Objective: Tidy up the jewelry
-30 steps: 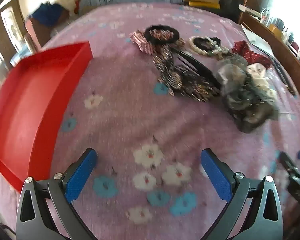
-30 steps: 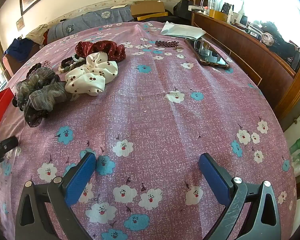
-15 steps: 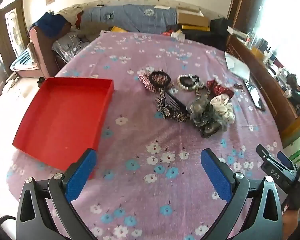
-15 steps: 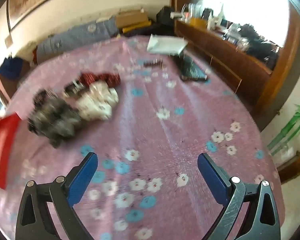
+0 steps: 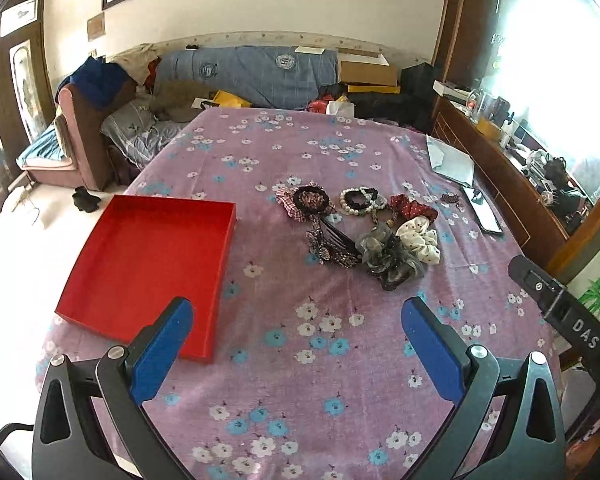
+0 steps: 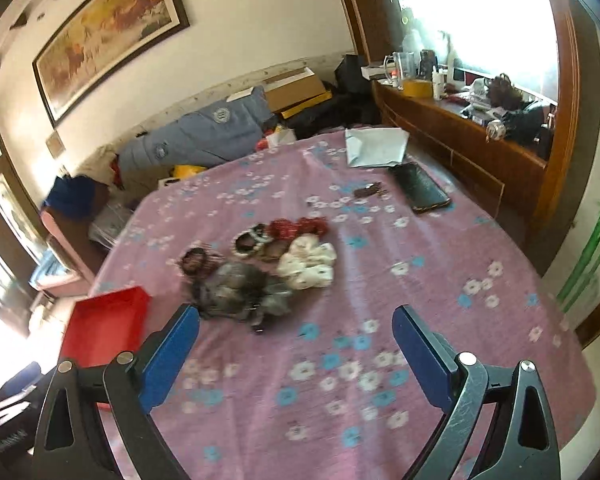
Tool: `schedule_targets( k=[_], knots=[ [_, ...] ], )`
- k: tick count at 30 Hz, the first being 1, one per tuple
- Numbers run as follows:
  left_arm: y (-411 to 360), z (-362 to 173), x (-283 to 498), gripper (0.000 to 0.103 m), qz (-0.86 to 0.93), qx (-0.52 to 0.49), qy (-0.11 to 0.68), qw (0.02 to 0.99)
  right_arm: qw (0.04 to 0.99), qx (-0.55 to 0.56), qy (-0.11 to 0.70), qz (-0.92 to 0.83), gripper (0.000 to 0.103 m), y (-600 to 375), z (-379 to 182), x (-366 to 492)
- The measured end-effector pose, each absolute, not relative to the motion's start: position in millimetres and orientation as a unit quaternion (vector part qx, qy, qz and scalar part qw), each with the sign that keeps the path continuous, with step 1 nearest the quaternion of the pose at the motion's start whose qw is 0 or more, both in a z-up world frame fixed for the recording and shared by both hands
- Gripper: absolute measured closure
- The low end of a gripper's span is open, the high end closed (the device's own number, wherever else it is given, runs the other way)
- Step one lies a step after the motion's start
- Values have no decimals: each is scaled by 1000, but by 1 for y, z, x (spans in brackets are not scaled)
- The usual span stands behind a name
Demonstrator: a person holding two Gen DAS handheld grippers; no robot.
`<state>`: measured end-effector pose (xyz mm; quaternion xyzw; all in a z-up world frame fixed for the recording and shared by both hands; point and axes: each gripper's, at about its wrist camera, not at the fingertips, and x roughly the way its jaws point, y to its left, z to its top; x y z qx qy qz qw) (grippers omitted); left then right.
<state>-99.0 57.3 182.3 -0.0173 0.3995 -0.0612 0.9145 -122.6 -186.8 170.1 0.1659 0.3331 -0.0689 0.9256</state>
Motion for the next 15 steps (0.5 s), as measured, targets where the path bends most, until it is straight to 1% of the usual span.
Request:
schedule_targets(
  k=[8, 11, 15],
  knots=[
    [64, 179, -100, 0, -61, -29, 417, 906, 927, 186, 321, -57, 5, -176, 188, -136],
    [70, 174, -99, 0, -61, -37, 424, 903, 921, 203, 330, -51, 6, -174, 190, -134],
    [81, 168, -105, 0, -63, -51, 429, 900, 918, 198, 339, -64, 6, -168, 188, -131]
  ],
)
